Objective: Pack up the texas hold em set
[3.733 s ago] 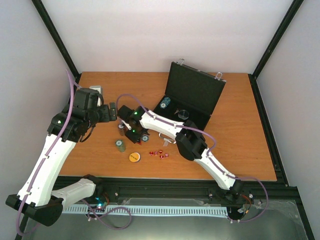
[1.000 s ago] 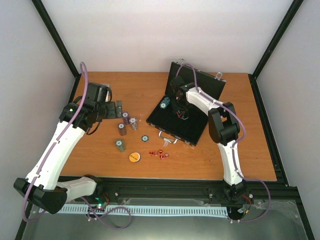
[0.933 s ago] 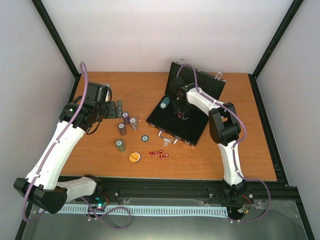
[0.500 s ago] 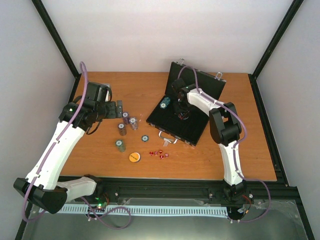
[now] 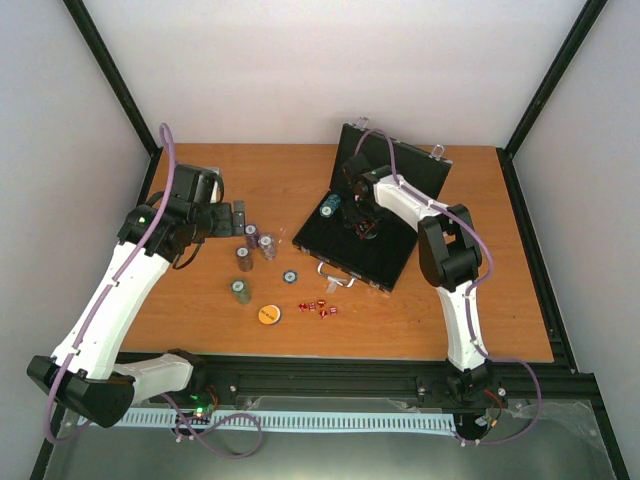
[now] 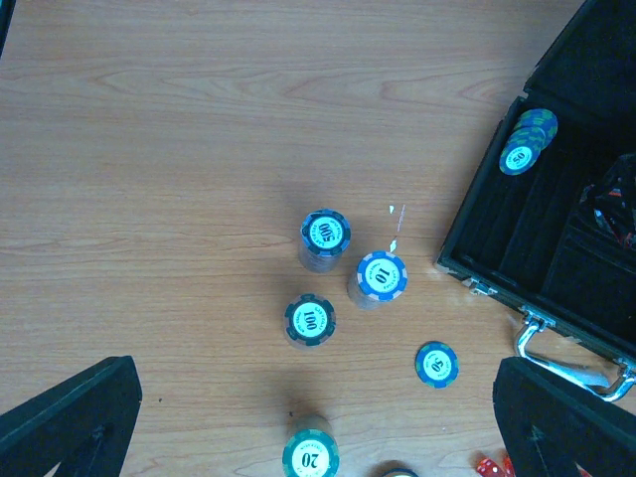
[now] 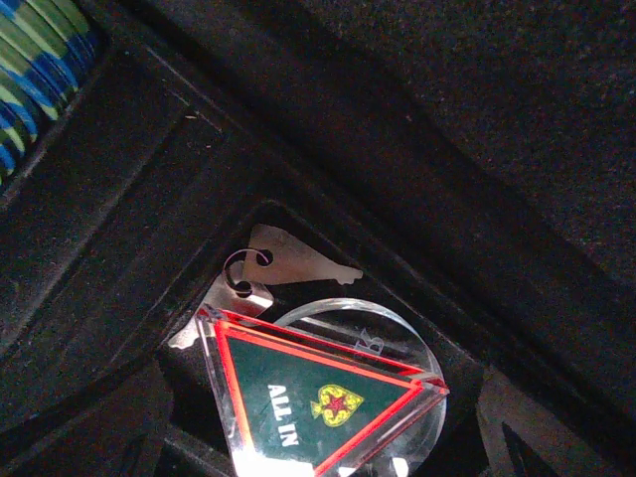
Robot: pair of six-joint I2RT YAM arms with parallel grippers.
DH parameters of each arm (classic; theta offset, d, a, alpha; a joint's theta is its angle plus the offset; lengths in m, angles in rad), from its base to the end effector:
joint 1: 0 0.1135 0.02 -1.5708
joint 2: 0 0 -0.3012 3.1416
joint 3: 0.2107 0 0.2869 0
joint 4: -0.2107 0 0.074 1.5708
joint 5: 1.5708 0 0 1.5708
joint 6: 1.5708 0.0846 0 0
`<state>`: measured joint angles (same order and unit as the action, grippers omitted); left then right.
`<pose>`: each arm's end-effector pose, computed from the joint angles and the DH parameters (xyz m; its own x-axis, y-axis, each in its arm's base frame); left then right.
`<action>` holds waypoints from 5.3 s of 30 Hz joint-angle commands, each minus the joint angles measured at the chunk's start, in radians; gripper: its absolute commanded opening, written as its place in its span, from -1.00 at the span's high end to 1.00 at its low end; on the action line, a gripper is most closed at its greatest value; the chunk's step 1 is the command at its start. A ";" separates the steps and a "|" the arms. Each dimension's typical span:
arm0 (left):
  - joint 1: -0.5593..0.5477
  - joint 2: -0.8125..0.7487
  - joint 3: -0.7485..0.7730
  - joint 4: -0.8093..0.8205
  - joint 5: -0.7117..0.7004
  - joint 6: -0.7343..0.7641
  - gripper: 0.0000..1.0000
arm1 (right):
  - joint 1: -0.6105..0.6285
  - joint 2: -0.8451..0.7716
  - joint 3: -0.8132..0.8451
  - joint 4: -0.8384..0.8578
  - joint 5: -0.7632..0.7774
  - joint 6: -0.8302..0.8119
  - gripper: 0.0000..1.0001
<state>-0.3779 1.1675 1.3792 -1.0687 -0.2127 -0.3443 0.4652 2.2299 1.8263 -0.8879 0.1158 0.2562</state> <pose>0.2539 -0.0816 0.3897 -0.7397 -0.0613 -0.6701 -0.0186 0.9973 -0.0708 0.4777 0.2288 0.1447 -0.9368 -0.1886 -0.2948 -0.1858 0.9819 -0.0376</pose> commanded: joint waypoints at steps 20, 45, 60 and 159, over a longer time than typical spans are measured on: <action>0.002 -0.005 0.036 0.025 0.020 -0.009 -0.99 | 0.112 -0.233 -0.002 -0.141 -0.022 -0.004 -1.00; 0.002 -0.017 0.003 0.032 0.052 -0.004 -0.99 | 0.469 -0.590 -0.667 -0.031 -0.245 0.058 -0.41; 0.002 -0.034 -0.007 0.023 0.032 -0.029 -0.99 | 0.475 -0.446 -0.669 0.055 -0.190 -0.004 -0.12; 0.002 0.026 -0.017 0.033 0.029 -0.022 -0.99 | 0.108 0.003 -0.109 0.162 0.011 0.199 0.94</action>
<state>-0.3779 1.1919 1.3342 -1.0473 -0.1791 -0.3710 0.5812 2.1811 1.7058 -0.7555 0.1394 0.4335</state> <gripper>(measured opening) 0.998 0.149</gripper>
